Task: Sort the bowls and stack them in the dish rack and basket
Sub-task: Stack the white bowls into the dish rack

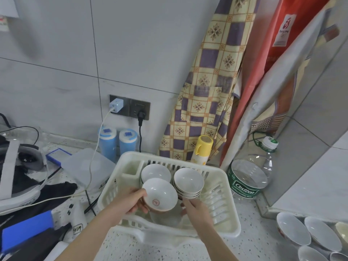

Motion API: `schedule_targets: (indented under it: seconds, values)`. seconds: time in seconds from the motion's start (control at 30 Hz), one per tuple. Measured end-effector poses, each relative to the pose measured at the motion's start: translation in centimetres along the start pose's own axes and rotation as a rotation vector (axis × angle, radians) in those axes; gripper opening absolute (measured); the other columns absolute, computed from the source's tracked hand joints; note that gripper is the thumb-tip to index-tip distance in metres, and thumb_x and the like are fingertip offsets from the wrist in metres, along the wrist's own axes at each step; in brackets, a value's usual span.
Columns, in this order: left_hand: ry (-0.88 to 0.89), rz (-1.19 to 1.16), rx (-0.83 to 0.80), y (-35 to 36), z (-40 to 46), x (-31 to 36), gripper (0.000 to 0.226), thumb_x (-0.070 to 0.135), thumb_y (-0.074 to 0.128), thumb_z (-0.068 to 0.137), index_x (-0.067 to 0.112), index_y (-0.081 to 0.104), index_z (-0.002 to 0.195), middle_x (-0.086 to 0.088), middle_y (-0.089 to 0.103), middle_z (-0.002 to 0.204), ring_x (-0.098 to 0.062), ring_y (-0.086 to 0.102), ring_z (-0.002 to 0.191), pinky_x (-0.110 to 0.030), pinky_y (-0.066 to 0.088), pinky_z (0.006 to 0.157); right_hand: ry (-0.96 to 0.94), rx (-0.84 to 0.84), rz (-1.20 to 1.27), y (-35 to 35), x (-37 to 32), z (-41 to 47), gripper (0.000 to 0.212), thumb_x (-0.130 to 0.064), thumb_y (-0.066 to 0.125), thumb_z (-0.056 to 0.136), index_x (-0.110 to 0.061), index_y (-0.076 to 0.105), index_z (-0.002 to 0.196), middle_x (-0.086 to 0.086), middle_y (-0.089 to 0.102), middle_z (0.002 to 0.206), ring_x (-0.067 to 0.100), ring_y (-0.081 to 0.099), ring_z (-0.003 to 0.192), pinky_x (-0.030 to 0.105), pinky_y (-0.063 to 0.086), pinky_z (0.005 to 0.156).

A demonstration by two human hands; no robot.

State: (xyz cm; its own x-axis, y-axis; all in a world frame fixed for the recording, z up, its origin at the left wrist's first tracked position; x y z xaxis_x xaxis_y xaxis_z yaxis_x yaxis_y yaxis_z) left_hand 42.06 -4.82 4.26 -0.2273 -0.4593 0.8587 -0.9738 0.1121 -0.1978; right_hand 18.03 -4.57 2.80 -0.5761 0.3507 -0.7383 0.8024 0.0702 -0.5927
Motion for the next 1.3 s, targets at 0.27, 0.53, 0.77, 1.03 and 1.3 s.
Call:
schedule_targets:
  seconds: [0.27, 0.53, 0.77, 1.03, 1.3]
  values:
    - [-0.069, 0.221, -0.126, 2.0, 0.7, 0.8, 0.016, 0.025, 0.054, 0.083, 0.012, 0.059, 0.093, -0.006, 0.075, 0.064, -0.008, 0.032, 0.036, -0.016, 0.027, 0.038, -0.037, -0.164, 0.165, 0.0, 0.1, -0.1, 0.015, -0.016, 0.062, 0.083, -0.017, 0.076, 0.088, 0.006, 0.065, 0.073, 0.01, 0.05, 0.058, 0.018, 0.038, 0.052]
    - [-0.035, 0.286, -0.101, 2.4, 1.3, 0.6, 0.008, 0.018, 0.057, 0.083, 0.013, 0.06, 0.088, -0.009, 0.071, 0.068, -0.009, 0.041, 0.038, -0.019, 0.032, 0.042, 0.006, -0.16, 0.101, 0.2, 0.2, 0.1, 0.032, -0.011, 0.057, 0.075, -0.021, 0.075, 0.101, 0.004, 0.071, 0.082, 0.012, 0.058, 0.067, 0.021, 0.045, 0.06]
    - [0.014, 0.371, -0.068, 2.7, 2.7, -0.4, 0.014, 0.01, 0.063, 0.08, 0.019, 0.065, 0.09, -0.004, 0.065, 0.069, -0.016, 0.053, 0.049, -0.017, 0.036, 0.043, 0.014, -0.149, 0.065, 0.3, 0.2, 0.0, 0.034, -0.018, 0.052, 0.068, -0.023, 0.079, 0.089, 0.001, 0.068, 0.068, 0.014, 0.054, 0.062, 0.025, 0.042, 0.059]
    - [-0.001, 0.532, -0.008, 3.1, 3.8, -1.3, 0.026, 0.017, 0.063, 0.068, 0.008, 0.069, 0.091, -0.008, 0.075, 0.082, -0.023, 0.073, 0.076, -0.029, 0.05, 0.064, 0.069, -0.096, -0.049, 0.5, 0.4, 0.3, 0.022, -0.025, 0.053, 0.068, -0.02, 0.073, 0.077, -0.008, 0.071, 0.058, 0.011, 0.058, 0.063, 0.025, 0.046, 0.064]
    - [0.117, 0.909, 0.1, 3.7, 3.6, -1.1, 0.025, 0.037, 0.059, 0.082, 0.025, 0.051, 0.102, 0.005, 0.063, 0.108, -0.018, 0.061, 0.101, -0.028, 0.041, 0.07, 0.113, -0.112, -0.224, 0.7, 0.4, 0.3, 0.018, -0.021, 0.055, 0.068, -0.028, 0.063, 0.083, -0.002, 0.076, 0.089, 0.017, 0.065, 0.095, 0.028, 0.049, 0.081]
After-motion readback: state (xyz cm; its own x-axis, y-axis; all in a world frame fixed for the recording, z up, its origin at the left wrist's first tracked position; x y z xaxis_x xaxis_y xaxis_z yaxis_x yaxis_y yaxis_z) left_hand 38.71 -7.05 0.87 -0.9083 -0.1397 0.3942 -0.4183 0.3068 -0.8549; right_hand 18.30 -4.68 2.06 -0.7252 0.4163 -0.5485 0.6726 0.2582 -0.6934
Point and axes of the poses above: each hand's wrist, its own z-axis towards the middle knuckle, its own y-axis out of the palm, x = y × z, the point moved 3 cm from there along z, towards the middle knuckle
